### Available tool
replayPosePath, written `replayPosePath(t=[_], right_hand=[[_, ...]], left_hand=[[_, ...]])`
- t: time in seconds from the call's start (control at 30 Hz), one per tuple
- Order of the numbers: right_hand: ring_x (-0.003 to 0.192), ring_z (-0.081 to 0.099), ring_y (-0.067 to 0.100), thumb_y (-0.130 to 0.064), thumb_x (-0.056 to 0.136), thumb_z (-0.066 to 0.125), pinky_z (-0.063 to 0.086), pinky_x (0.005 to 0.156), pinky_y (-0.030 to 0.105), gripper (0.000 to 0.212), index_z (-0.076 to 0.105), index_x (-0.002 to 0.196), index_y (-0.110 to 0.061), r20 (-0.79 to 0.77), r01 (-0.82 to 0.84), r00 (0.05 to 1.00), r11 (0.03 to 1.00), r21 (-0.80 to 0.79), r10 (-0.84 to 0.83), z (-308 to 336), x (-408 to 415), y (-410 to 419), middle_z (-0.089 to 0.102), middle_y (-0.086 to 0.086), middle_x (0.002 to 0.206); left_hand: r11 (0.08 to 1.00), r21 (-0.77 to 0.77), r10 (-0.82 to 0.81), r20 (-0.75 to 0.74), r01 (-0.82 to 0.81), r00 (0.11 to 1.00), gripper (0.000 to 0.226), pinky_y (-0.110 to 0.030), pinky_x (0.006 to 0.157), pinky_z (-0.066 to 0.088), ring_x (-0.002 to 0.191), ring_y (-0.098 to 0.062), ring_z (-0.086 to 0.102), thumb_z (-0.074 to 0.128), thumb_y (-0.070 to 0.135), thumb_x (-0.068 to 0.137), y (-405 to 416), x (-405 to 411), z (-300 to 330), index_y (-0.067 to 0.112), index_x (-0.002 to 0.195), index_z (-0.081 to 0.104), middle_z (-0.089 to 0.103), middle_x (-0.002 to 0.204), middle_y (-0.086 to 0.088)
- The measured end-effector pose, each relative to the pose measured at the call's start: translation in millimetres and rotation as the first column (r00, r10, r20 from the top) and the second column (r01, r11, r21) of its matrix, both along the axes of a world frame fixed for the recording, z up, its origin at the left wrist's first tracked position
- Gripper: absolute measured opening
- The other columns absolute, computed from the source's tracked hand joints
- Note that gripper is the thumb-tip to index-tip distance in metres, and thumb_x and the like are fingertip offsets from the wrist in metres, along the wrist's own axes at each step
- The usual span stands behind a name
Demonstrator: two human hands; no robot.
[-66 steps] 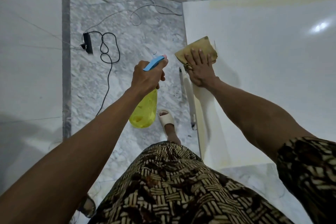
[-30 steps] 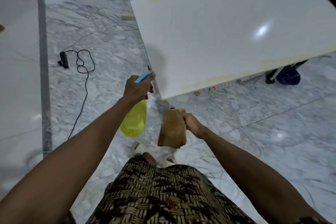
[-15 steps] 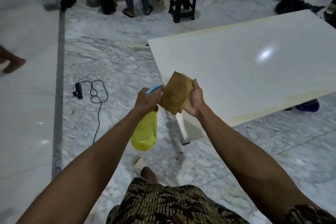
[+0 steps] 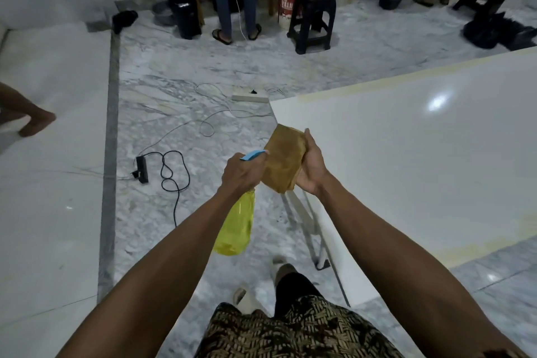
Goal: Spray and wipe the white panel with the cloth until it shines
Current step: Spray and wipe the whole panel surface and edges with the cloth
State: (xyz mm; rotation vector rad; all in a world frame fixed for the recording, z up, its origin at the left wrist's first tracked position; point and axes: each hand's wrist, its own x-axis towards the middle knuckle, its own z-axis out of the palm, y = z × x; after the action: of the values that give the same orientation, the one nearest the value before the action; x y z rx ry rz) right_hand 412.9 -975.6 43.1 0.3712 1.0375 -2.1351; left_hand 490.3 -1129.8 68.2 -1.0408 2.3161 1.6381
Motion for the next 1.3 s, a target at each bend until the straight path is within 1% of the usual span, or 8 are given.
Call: replayPosePath(t=[0.2,0.37,0.43,0.53,0.63,0.77,1.07,1.3], right_hand=[[0.113,0.066,0.028,-0.057,0.096,0.046,0.049,0.103,0.047,0.061,0.058,0.129,-0.007,0.013,-0.047,0.999,0.938,0.342,0.045,-37,-82,-19,0.067,0.013,0.125],[0.090,0.065,0.022,-0.059,0.097,0.039,0.055,0.084,0.036,0.057,0.059,0.117,-0.009,-0.158,-0.038,0.942,0.563,0.826,0.295,-49,-179,-29,0.068,0.008,0.108],[0.085,0.057,0.018,-0.045,0.105,0.032,0.044,0.073,0.029,0.038,0.055,0.107,-0.015,-0.413,0.204,0.773,0.429,0.880,0.482,-46,-215,-35,0.064,0.005,0.100],[0.115,0.056,0.011,-0.041,0.105,0.032,0.042,0.094,0.025,0.040,0.051,0.136,-0.024,-0.572,0.370,0.513,0.436,0.820,0.640,-57,-270,-57,0.059,-0.003,0.134],[0.131,0.048,0.027,-0.037,0.102,0.033,0.042,0.104,0.048,0.048,0.037,0.148,-0.022,-0.415,0.340,0.458,0.276,0.899,0.786,-107,-311,-83,0.049,0.005,0.147],[0.150,0.006,0.039,-0.071,0.087,0.015,0.009,0.115,0.066,0.087,0.010,0.157,-0.019,0.123,0.335,0.075,-0.142,0.931,0.989,-175,-300,-97,0.004,0.014,0.164],[0.150,0.000,0.041,-0.067,0.093,0.023,0.001,0.114,0.069,0.074,0.015,0.156,-0.029,0.048,0.340,0.438,-0.215,0.915,0.898,-182,-321,-126,0.005,0.011,0.165],[0.150,0.009,0.039,-0.064,0.093,0.018,0.004,0.116,0.065,0.076,0.016,0.156,-0.022,0.067,0.407,0.441,-0.266,0.874,0.895,-206,-318,-127,0.014,0.011,0.164]], left_hand=[[0.997,0.075,0.035,-0.009,-0.034,0.999,0.053,-0.026,0.054,0.056,0.063,-0.024,0.074,0.073,0.055,0.093,-25,-67,-7,0.005,0.075,0.074,0.079,0.077,-0.011],[0.995,0.078,0.063,0.009,-0.064,0.998,0.056,-0.018,0.046,0.050,0.045,-0.008,0.065,0.070,0.054,0.096,-47,-117,-16,0.002,0.077,0.073,0.078,0.075,-0.012],[0.996,0.058,0.065,0.002,-0.065,0.998,0.056,-0.019,0.047,0.051,0.043,-0.009,0.063,0.069,0.056,0.096,-56,-132,-21,0.005,0.075,0.074,0.078,0.074,-0.011],[0.995,0.041,0.091,0.026,-0.092,0.995,0.056,-0.018,0.046,0.049,0.041,-0.009,0.062,0.069,0.057,0.096,-69,-148,-37,0.007,0.072,0.074,0.078,0.072,-0.010],[0.990,0.029,0.133,0.068,-0.135,0.989,0.056,-0.018,0.045,0.048,0.040,-0.010,0.061,0.069,0.057,0.096,-80,-159,-56,0.007,0.073,0.075,0.078,0.071,-0.008],[0.983,0.049,0.172,0.088,-0.177,0.981,0.048,-0.018,0.044,0.046,0.040,-0.009,0.060,0.069,0.056,0.096,-91,-166,-79,0.012,0.077,0.078,0.078,0.073,-0.009],[0.978,0.062,0.188,0.145,-0.199,0.971,0.059,-0.018,0.045,0.046,0.039,-0.009,0.059,0.067,0.060,0.096,-97,-145,-103,0.010,0.067,0.073,0.077,0.071,-0.010],[0.975,0.083,0.189,0.179,-0.206,0.966,0.059,-0.018,0.045,0.047,0.040,-0.009,0.059,0.069,0.061,0.095,-90,-131,-111,0.009,0.068,0.073,0.078,0.073,-0.012]])
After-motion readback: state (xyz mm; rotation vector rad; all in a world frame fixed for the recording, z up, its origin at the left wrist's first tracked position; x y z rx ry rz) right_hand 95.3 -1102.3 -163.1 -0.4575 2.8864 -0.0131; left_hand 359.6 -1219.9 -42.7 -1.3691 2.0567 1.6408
